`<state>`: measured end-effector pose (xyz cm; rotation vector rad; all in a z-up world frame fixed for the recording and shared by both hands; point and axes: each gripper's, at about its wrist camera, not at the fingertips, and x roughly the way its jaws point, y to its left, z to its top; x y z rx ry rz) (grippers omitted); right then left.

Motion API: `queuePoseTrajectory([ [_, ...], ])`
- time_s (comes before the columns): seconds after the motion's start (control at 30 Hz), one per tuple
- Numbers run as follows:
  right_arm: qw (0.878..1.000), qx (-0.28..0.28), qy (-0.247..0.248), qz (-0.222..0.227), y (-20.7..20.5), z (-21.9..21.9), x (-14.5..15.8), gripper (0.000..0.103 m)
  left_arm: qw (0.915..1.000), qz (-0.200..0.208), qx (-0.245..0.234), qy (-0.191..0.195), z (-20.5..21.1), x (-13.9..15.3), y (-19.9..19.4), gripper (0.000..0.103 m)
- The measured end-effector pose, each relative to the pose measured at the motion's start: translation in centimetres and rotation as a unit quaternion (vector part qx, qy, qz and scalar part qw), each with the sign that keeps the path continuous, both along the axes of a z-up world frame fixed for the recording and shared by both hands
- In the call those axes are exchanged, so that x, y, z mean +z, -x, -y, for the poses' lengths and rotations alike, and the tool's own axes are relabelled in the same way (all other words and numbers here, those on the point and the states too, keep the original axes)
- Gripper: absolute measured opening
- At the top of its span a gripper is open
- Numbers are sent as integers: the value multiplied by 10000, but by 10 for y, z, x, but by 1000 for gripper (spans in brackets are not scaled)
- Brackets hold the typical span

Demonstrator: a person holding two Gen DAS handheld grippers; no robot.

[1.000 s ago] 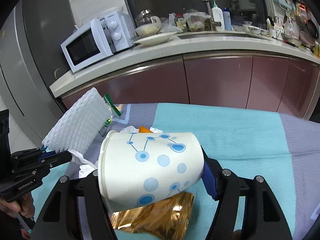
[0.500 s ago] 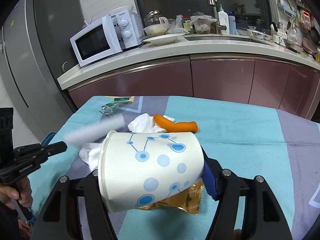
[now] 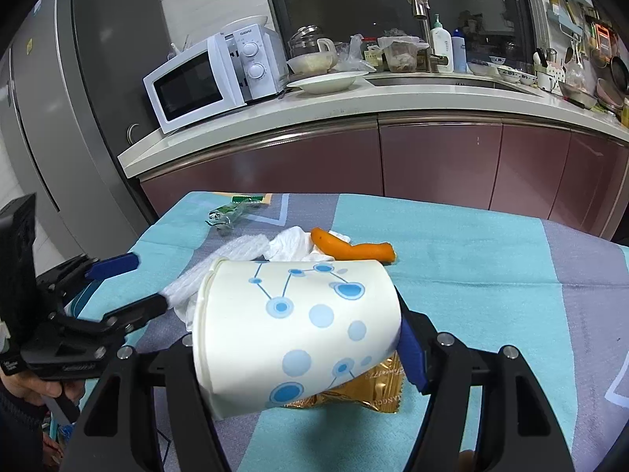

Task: Collect trash
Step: 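Carry the foam net and paper cup with both grippers over the blue bin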

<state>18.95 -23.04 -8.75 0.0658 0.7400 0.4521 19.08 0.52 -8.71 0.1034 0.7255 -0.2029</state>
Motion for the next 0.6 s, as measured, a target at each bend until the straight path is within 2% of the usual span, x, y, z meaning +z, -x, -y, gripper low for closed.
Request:
queuePoseTrajectory([
  [0.03,10000,13,8,4,0,0,0,65,9995,-72,-58,311,-2,2,-3,80],
  [0.07,10000,5,2,-3,0,1,-1,65,9992,-74,-63,376,-3,4,-4,81],
  [0.1,10000,-20,-9,-14,-1,2,-2,65,9997,-7,-62,222,1,4,-6,80],
  [0.17,10000,-48,-51,-32,-3,3,-2,65,9999,-56,-87,-39,8,-1,-15,66],
  [0.2,10000,-54,-62,-28,-3,4,-2,65,9998,-160,-124,-37,9,-6,-19,46],
  [0.23,10000,-50,-71,-23,-4,4,-2,65,9994,-305,-114,-94,10,-12,-25,35],
  [0.3,10000,-47,-82,-7,-4,5,-2,65,9988,-396,-95,-273,12,-21,-30,33],
  [0.37,9999,-49,-111,13,-5,7,-1,65,9983,-498,-133,-262,11,-28,-32,25],
  [0.4,9999,-58,-128,20,-5,8,0,65,9982,-525,-136,-258,9,-30,-32,11],
  [0.6,9999,-40,-158,29,-6,9,0,65,9986,-515,-17,109,-10,-29,-28,9],
])
